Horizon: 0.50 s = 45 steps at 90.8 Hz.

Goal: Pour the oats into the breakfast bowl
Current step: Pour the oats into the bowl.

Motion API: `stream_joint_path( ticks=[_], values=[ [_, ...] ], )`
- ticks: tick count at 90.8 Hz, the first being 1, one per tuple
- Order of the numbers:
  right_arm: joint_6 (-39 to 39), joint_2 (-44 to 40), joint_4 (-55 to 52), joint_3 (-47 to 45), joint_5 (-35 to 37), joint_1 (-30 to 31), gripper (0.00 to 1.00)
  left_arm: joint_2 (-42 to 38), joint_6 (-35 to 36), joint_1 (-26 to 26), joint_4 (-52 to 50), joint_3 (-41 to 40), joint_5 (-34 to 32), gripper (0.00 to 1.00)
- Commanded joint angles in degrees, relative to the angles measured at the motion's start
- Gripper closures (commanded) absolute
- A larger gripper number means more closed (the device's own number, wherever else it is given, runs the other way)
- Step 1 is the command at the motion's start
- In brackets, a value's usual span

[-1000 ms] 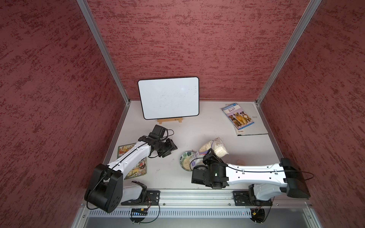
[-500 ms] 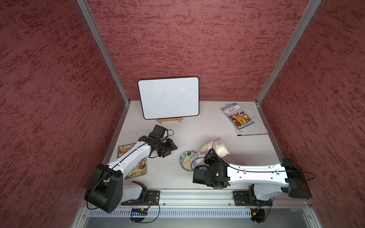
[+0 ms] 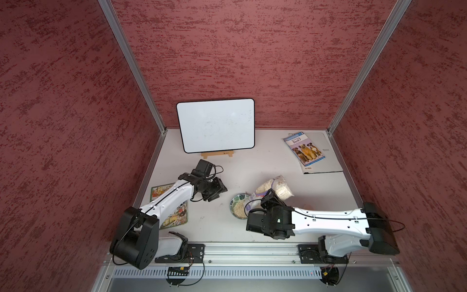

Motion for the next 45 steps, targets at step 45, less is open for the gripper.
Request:
stream_joint_path(
  ticks=[45],
  values=[
    [-7.84, -2.08, 9.22, 1.47, 3.74, -4.21, 0.77, 0.91, -0.25, -0.25, 0.78, 1.49, -0.52, 0.45]
  ],
)
